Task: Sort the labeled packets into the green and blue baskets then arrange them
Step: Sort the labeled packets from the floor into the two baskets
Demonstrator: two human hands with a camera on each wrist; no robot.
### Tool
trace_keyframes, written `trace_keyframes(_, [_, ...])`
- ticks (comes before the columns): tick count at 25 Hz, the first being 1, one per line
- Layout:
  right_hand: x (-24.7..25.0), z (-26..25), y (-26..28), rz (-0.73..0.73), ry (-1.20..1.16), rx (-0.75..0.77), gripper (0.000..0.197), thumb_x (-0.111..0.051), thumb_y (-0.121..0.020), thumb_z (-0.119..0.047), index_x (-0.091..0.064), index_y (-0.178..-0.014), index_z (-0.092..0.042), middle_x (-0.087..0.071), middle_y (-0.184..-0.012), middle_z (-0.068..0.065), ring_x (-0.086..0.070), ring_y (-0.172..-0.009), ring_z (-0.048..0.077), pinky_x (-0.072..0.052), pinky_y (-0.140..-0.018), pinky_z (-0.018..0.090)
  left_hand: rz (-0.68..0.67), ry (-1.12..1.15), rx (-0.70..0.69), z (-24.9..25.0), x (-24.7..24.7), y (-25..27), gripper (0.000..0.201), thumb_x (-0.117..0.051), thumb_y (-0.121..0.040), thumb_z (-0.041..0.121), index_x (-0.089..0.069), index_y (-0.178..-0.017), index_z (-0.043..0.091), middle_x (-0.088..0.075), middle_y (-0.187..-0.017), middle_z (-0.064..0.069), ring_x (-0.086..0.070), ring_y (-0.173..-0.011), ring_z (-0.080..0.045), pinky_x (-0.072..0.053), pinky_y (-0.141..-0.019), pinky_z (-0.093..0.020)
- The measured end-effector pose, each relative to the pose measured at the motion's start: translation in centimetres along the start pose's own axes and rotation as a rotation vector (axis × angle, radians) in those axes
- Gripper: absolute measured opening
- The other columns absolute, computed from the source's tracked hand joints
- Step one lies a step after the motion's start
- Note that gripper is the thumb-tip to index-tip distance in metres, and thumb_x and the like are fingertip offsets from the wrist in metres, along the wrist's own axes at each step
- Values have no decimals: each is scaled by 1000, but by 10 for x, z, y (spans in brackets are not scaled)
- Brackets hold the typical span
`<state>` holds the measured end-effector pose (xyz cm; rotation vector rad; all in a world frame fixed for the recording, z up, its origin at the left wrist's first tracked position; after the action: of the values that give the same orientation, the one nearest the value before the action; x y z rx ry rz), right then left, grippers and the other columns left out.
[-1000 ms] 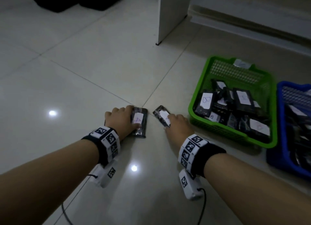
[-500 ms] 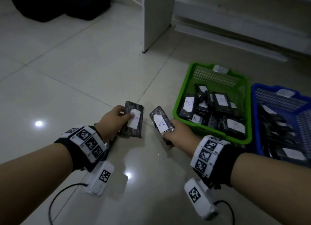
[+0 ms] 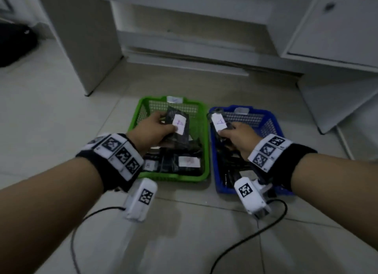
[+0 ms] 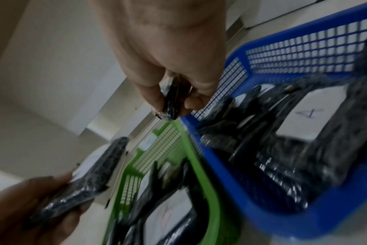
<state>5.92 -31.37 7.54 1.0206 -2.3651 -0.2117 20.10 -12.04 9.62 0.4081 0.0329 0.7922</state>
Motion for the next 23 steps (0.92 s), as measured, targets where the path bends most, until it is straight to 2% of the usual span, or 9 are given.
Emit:
trace_keyframes(3, [51,35,-27,94,4,-37,20,-63,-85,-17,-68,-101,-5,-70,-92,16,-61,-67,29,-49,-61,36,51,-23,26,-16,-77,-34,57,-68,-84,16,-37,-132,13,-65,-107,-21,-66,-83,-32,-58,-76,-46])
trace_keyframes(6, [79,73,-45,94,-68,-111,10,-58,-86,-9,-67,-86,-10,-70,-98,17,-65,-73,31,-57,-77,46,75,-20,12,-33,-140,-54,47,-68,-84,18,-40,-121,13,-65,-106,-16,-65,-78,-26,-58,-76,-41])
trace_keyframes(8, [86,97,-55,44,-91,-181,14,-56,-86,-4,-66,-78,-10,-70,-99,20,-67,-83,35,-55,-86,51,86,-165,-37,-34,-165,-61,39,-68,-85,23,-44,-115,16,-63,-113,-9,-64,-84,-23,-56,-80,-36])
trace_keyframes(10, [90,111,-58,5,-44,-201,10,-57,-86,-3,-67,-89,-2,-69,-101,21,-67,-89,36,-54,-88,51,114,-393,-95,-30,-174,-66,44,-67,-85,31,-49,-122,16,-62,-119,-4,-63,-100,-22,-49,-84,-30])
trace_keyframes(12, [91,116,-57,-1,73,-183,24,-58,-87,-9,-65,-107,2,-68,-103,17,-67,-91,34,-55,-88,47,92,-542,-146,-26,-177,-69,47,-64,-86,35,-52,-128,16,-59,-126,-3,-58,-112,-22,-46,-93,-30])
trace_keyframes(15, [89,101,-37,61,417,-78,33,-56,-87,-22,-64,-117,-9,-64,-119,14,-61,-105,33,-49,-95,41,-27,-707,-214,-20,-168,-66,41,-60,-87,40,-60,-124,21,-55,-126,-3,-58,-111,-20,-45,-98,-30])
trace_keyframes(18, [75,72,-7,173,577,26,44,-57,-84,-28,-55,-128,-26,-47,-133,14,-44,-122,35,-40,-105,42,-115,-924,-300,-6,-126,-48,30,-60,-89,35,-64,-116,25,-55,-116,0,-58,-96,-13,-42,-86,-21])
trace_keyframes(20, [51,48,16,139,637,123,47,-58,-84,-31,-50,-130,-31,-40,-133,8,-37,-126,31,-35,-107,45,-188,-1104,-335,0,-83,-26,23,-62,-87,31,-66,-109,29,-58,-111,3,-59,-95,-13,-43,-86,-21])
trace_keyframes(23, [-7,11,51,-51,733,325,53,-58,-84,-41,-43,-135,-34,-41,-131,3,-41,-124,28,-33,-106,46,-255,-1300,-249,-4,4,20,22,-63,-86,26,-67,-108,28,-58,-103,3,-58,-89,-14,-43,-82,-22])
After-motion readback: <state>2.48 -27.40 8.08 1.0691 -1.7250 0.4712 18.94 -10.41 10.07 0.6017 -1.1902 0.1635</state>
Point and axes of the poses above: each hand's wrist, its own y-axis away from the middle knuckle, its own x-axis out of the back of the hand, z = x × y, the point moved 5 cm from there along -y, towards the middle knuckle
